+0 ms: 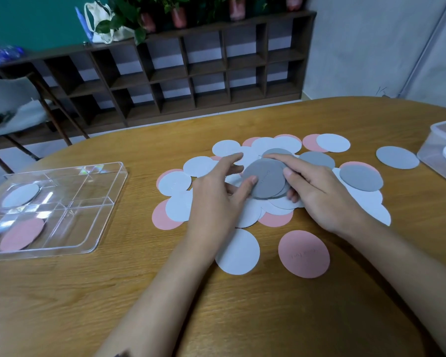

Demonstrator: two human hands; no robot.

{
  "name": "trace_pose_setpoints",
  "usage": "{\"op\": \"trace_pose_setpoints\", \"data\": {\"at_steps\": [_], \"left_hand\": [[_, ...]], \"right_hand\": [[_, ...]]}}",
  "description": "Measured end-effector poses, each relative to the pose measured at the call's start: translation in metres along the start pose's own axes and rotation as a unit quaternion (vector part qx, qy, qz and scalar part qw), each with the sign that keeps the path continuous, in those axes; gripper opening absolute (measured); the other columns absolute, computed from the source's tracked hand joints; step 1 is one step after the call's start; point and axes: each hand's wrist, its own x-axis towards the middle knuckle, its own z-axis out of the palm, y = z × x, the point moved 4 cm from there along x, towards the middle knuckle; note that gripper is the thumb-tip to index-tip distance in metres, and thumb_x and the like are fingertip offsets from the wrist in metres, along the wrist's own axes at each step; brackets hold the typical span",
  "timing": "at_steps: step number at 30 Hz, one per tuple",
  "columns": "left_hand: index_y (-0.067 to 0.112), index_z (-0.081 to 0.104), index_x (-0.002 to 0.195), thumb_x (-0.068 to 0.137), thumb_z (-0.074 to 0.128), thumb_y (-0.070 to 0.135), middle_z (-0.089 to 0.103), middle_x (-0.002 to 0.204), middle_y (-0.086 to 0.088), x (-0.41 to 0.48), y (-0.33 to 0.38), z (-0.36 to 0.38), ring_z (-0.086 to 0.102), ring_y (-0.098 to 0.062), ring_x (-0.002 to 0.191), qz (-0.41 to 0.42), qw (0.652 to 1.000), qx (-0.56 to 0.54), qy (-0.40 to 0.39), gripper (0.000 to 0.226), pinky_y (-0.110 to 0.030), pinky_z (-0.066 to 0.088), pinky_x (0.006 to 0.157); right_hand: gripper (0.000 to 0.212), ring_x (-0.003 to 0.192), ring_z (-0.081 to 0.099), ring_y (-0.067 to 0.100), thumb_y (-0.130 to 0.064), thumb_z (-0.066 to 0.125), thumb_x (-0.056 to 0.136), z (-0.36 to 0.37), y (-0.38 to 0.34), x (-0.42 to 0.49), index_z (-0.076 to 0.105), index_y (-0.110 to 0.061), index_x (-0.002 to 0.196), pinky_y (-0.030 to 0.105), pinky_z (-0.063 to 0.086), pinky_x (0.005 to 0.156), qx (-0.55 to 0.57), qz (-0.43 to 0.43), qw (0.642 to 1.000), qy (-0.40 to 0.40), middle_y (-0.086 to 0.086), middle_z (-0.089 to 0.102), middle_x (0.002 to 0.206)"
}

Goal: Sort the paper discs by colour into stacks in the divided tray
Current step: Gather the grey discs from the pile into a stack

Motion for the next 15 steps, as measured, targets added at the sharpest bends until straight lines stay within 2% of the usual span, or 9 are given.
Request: {"op": "trace_pose_setpoints", "data": {"at_steps": [1, 3, 4, 6, 8, 10, 13, 15], "left_hand": [[0.028, 0.066, 0.136, 0.095, 0.075, 0.030, 0.078, 0.112, 0.008, -0.001, 0.000, 0.001, 0.074, -0.003, 0.073, 0.002, 1.000, 0.017, -0.008, 0.042, -0.030, 0.061, 0.078], [0.023, 0.067, 0.138, 0.098, 0.071, 0.028, 0.081, 0.096, 0.004, -0.002, 0.002, 0.004, 0.074, -0.003, 0.075, 0.025, 0.998, 0.049, -0.016, 0.041, -0.029, 0.059, 0.078], [0.022, 0.068, 0.136, 0.099, 0.070, 0.027, 0.081, 0.087, 0.002, -0.003, 0.003, 0.004, 0.074, -0.006, 0.075, 0.034, 0.998, 0.058, -0.014, 0.038, -0.032, 0.058, 0.078], [0.020, 0.070, 0.133, 0.100, 0.067, 0.028, 0.079, 0.079, -0.002, -0.003, 0.001, 0.005, 0.074, -0.014, 0.074, 0.044, 0.997, 0.067, -0.011, 0.034, -0.039, 0.058, 0.076], [0.017, 0.069, 0.134, 0.101, 0.064, 0.030, 0.076, 0.077, -0.003, -0.004, 0.002, 0.006, 0.072, -0.020, 0.073, 0.072, 0.993, 0.096, -0.008, 0.035, -0.043, 0.058, 0.073], [0.013, 0.066, 0.138, 0.102, 0.063, 0.030, 0.076, 0.080, -0.004, -0.004, 0.004, 0.009, 0.070, -0.023, 0.074, 0.097, 0.987, 0.130, -0.006, 0.039, -0.043, 0.057, 0.071], [0.013, 0.064, 0.141, 0.102, 0.063, 0.030, 0.077, 0.090, -0.007, -0.005, 0.007, 0.011, 0.071, -0.026, 0.079, 0.104, 0.982, 0.157, -0.007, 0.042, -0.042, 0.057, 0.071], [0.017, 0.064, 0.141, 0.102, 0.064, 0.034, 0.079, 0.094, -0.004, -0.006, 0.009, 0.011, 0.071, -0.022, 0.080, 0.100, 0.983, 0.151, -0.010, 0.043, -0.038, 0.057, 0.071]], "right_hand": [[0.041, 0.084, 0.060, 0.015, -0.025, 0.036, 0.111, 0.002, 0.000, 0.000, 0.054, -0.045, 0.141, 0.041, 0.053, 0.082, -0.001, 0.000, 1.000, -0.008, -0.003, 0.062, 0.088], [0.042, 0.088, 0.059, 0.010, -0.030, 0.034, 0.111, 0.005, 0.000, -0.002, 0.048, -0.047, 0.146, 0.031, 0.052, 0.081, -0.008, 0.004, 1.000, -0.028, -0.009, 0.062, 0.093], [0.043, 0.092, 0.057, 0.005, -0.034, 0.034, 0.110, 0.007, 0.000, -0.003, 0.044, -0.047, 0.149, 0.022, 0.048, 0.078, -0.013, 0.009, 0.999, -0.037, -0.015, 0.061, 0.100], [0.048, 0.103, 0.053, -0.002, -0.041, 0.033, 0.109, 0.009, -0.002, -0.004, 0.030, -0.046, 0.157, 0.014, 0.041, 0.078, -0.033, 0.021, 0.998, -0.057, -0.020, 0.056, 0.122], [0.057, 0.116, 0.049, 0.000, -0.045, 0.033, 0.108, 0.012, -0.003, -0.005, 0.015, -0.042, 0.161, 0.014, 0.039, 0.086, -0.055, 0.028, 0.995, -0.078, -0.017, 0.047, 0.142], [0.063, 0.128, 0.046, 0.007, -0.047, 0.035, 0.107, 0.014, -0.005, -0.005, 0.008, -0.037, 0.163, 0.021, 0.036, 0.095, -0.094, 0.018, 0.992, -0.080, -0.012, 0.043, 0.153], [0.062, 0.136, 0.044, 0.012, -0.043, 0.039, 0.107, 0.011, -0.007, -0.006, 0.014, -0.032, 0.163, 0.023, 0.037, 0.098, -0.153, 0.006, 0.986, -0.059, -0.006, 0.044, 0.156], [0.050, 0.125, 0.052, 0.015, -0.037, 0.043, 0.108, 0.007, -0.008, -0.008, 0.035, -0.028, 0.157, 0.018, 0.040, 0.085, -0.160, -0.005, 0.987, -0.023, -0.004, 0.058, 0.137]]}}
